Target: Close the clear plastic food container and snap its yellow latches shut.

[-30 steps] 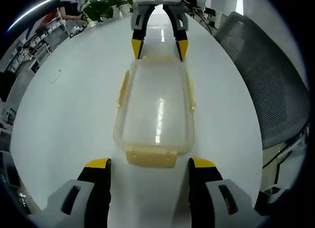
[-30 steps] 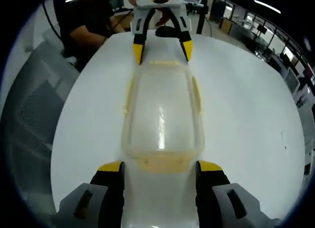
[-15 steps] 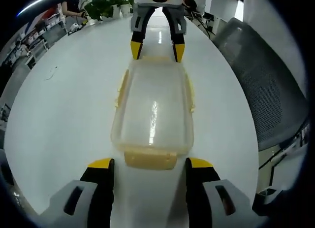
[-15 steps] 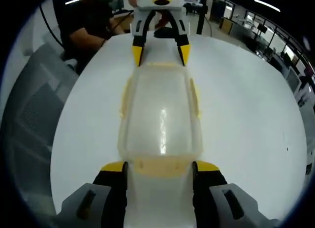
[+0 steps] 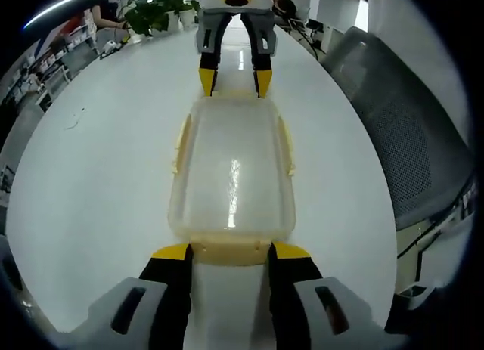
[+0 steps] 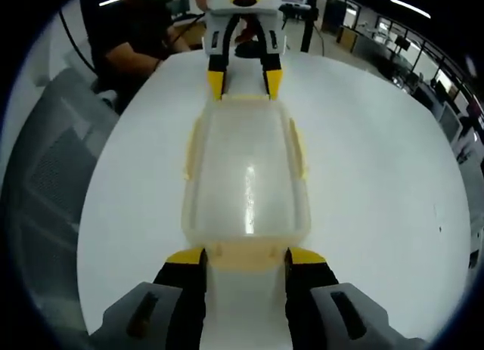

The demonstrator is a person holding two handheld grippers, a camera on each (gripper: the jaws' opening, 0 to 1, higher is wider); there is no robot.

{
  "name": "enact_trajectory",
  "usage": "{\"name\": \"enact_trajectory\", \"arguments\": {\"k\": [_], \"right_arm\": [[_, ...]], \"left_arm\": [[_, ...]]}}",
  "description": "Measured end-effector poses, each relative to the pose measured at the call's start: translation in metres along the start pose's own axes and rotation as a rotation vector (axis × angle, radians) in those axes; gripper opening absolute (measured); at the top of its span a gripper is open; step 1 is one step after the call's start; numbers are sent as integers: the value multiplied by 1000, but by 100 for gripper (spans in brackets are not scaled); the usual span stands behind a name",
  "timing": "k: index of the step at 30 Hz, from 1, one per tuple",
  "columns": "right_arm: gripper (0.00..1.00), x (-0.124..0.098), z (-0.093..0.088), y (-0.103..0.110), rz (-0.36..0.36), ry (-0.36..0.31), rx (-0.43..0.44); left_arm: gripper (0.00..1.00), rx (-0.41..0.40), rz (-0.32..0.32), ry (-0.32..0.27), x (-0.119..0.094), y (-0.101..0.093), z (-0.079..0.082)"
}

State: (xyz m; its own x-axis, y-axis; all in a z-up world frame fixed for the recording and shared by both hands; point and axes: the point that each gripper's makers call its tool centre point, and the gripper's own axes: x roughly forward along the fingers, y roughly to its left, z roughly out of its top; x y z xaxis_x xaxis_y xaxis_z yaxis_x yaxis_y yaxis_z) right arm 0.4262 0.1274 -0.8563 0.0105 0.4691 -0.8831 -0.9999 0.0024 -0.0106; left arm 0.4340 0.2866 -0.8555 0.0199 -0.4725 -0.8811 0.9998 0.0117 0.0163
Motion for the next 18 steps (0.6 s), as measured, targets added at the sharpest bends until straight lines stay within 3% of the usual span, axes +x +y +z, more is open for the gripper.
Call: {"name": "enact_trajectory", "arguments": {"k": [11,18], "right_arm": [[40,1,-1,1,0,10,0],[39,-1,-2,-3,-16,13,-10]], "left_arm": [[39,-6,9,-22,-1,0,0],[38,-42,27,10,-2,0,2]]}}
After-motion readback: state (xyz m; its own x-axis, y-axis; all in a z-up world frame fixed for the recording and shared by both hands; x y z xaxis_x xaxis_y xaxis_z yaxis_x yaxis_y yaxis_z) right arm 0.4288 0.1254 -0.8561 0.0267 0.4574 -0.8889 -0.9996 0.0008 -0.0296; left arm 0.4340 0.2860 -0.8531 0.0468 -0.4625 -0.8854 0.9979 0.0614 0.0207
